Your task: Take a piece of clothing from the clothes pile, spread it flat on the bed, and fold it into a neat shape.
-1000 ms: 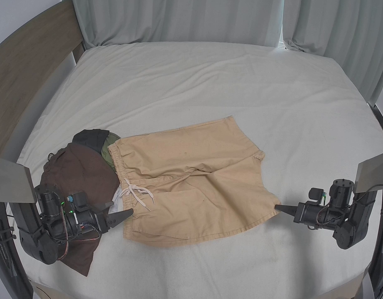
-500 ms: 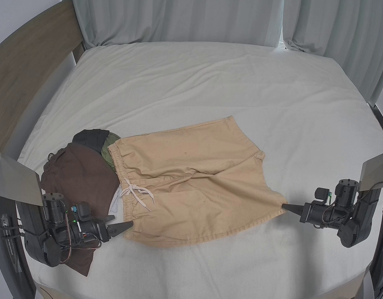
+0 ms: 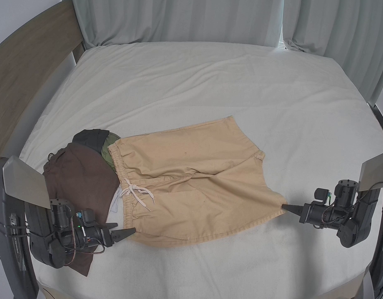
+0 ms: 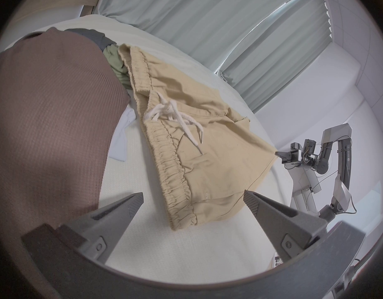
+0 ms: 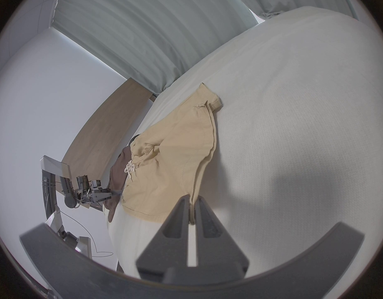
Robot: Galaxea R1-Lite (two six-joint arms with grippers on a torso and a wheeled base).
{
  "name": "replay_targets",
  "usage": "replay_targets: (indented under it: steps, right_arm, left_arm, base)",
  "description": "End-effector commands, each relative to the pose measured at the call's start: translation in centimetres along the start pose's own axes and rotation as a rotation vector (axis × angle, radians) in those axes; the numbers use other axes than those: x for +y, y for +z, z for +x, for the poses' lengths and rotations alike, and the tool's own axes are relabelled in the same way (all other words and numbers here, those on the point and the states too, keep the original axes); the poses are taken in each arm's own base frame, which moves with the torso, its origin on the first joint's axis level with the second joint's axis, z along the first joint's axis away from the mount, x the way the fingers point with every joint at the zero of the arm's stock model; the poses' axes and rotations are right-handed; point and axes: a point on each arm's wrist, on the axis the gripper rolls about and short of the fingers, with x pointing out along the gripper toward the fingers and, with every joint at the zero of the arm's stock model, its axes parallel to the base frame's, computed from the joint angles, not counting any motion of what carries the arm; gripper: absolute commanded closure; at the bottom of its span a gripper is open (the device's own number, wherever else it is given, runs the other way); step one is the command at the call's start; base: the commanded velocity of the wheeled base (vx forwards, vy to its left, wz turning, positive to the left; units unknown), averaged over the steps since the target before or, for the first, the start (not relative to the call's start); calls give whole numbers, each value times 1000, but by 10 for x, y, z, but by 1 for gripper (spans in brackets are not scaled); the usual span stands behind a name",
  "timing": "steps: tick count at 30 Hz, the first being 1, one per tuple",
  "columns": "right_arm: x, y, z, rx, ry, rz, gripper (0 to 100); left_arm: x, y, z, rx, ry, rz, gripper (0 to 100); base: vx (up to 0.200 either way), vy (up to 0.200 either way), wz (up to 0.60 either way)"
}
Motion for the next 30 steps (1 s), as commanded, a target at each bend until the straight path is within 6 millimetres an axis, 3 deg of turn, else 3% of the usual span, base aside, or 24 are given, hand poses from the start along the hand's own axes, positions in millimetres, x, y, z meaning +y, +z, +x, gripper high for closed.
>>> replay_targets:
  steps: [1, 15, 26, 27, 30]
  right_arm:
    - [0, 0, 1, 1, 2, -1, 100]
    - [-3, -4, 3, 13, -2, 11, 100]
    - [-4, -3, 2, 10, -6, 14, 100]
    - [-4, -3, 2, 10, -6, 14, 100]
    - [-5, -3, 2, 8, -8, 13, 100]
  left_arm:
    - [9, -11, 12, 32, 1, -21, 0]
    - [17, -29, 29, 91, -11, -59, 0]
    - [16, -28, 37, 84, -24, -38, 0]
    - [16, -27, 37, 83, -24, -37, 100]
    - [16, -27, 37, 83, -26, -37, 100]
  base:
    - [0, 0, 0]
    - [0, 0, 0]
    - [0, 0, 0]
    - [0, 0, 0]
    - [0, 0, 0]
